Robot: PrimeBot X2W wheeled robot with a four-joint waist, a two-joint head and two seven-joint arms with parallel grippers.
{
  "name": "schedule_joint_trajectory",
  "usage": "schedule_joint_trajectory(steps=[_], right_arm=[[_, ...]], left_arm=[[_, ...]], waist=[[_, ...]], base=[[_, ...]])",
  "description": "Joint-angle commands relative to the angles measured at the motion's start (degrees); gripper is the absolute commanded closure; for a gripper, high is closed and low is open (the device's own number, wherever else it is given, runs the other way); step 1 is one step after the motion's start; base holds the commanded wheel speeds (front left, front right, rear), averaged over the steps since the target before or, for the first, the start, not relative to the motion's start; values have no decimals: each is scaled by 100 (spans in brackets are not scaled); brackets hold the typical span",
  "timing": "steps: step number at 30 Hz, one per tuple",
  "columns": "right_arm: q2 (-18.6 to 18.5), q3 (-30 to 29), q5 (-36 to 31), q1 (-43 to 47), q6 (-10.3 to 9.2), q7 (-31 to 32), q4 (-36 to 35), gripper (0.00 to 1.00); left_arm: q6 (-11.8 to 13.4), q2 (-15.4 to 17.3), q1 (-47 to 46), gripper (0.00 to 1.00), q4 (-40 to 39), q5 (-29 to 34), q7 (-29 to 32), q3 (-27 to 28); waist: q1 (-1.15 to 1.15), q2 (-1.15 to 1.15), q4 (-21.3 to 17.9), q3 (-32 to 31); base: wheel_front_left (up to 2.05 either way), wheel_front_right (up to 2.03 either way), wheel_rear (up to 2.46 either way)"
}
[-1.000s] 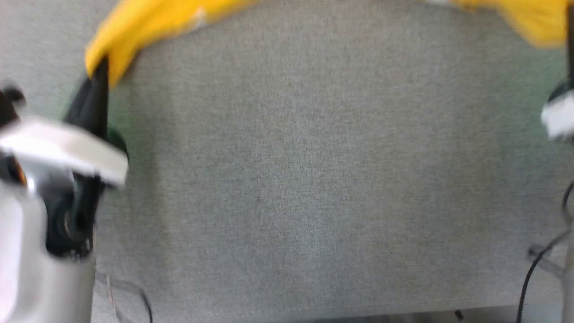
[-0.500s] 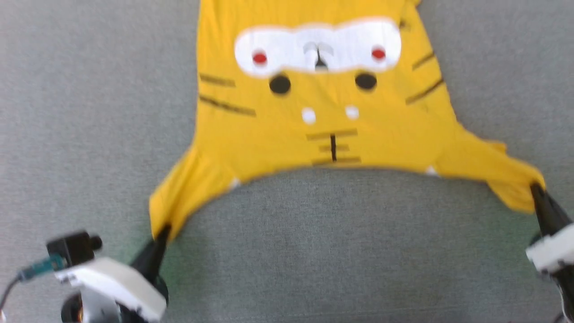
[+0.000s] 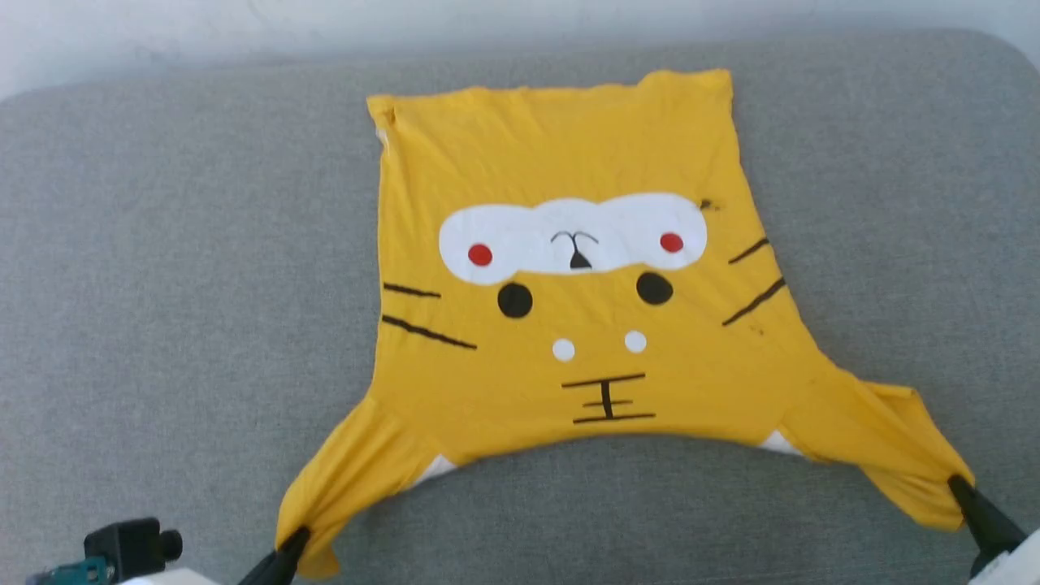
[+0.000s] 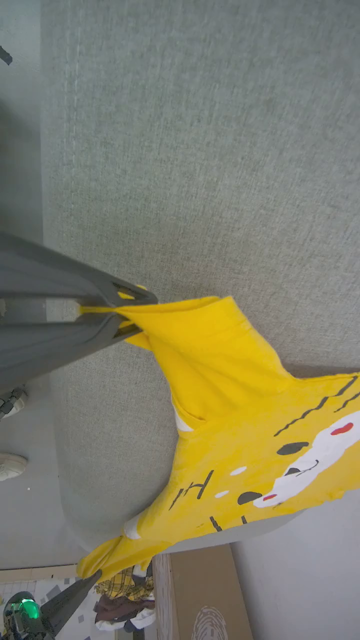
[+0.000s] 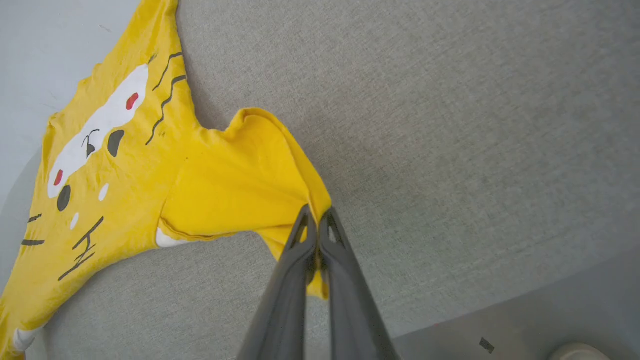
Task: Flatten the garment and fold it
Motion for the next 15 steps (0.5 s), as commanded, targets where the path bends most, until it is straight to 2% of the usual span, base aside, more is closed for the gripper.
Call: schedule_joint_trajectory(steps=[1,15], right_arm=[[5,-38,44,67,-10,18,-43,100],[6,-332,268,673,-10,451,-199,100]], left_arm=[[55,35,74,100,-39,-25,23,20],[258,94,829,100,-626,-209,295,57]], waist=[[1,0,-61,-161],[1,0,-55,-642]], base=[[0,0,0],[0,0,0]])
